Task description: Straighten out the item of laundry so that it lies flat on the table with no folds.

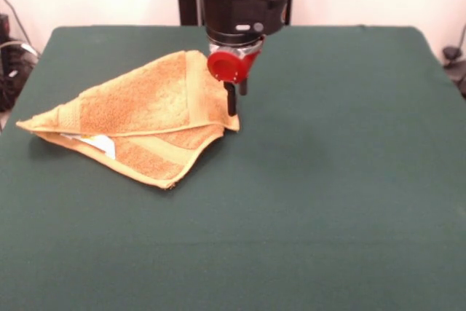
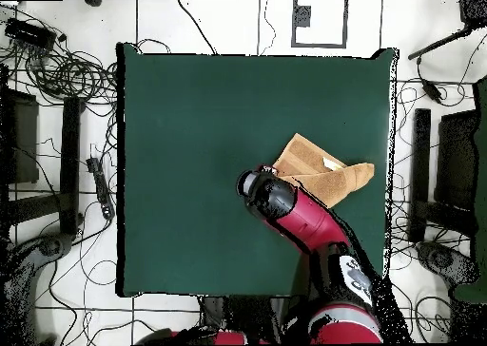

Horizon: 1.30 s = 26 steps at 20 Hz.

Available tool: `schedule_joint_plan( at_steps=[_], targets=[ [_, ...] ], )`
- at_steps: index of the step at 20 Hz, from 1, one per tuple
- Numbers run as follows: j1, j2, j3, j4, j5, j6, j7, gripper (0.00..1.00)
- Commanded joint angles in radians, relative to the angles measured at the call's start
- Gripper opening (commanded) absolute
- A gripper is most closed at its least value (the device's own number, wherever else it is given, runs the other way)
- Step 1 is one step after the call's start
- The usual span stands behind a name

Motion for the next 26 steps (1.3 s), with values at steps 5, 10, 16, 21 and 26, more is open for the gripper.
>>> schedule_joint_plan(
  at_steps=[5, 10, 16, 21, 26],
  targets=[
    [-0.038, 0.010, 0.078, -0.003, -0.004, 0.028, 0.031, 1.00],
    [-0.015, 0.027, 0.061, -0.038, 0.004, 0.062, 0.051, 1.00],
    [0.004, -0.023, 0.011, -0.068, -0.013, 0.200, 0.055, 1.00],
    [0.038, -0.037, -0.041, -0.099, -0.022, 0.286, 0.089, 1.00],
    [0.066, -0.018, -0.056, -0.132, -0.007, 0.306, 0.116, 1.00]
  ],
)
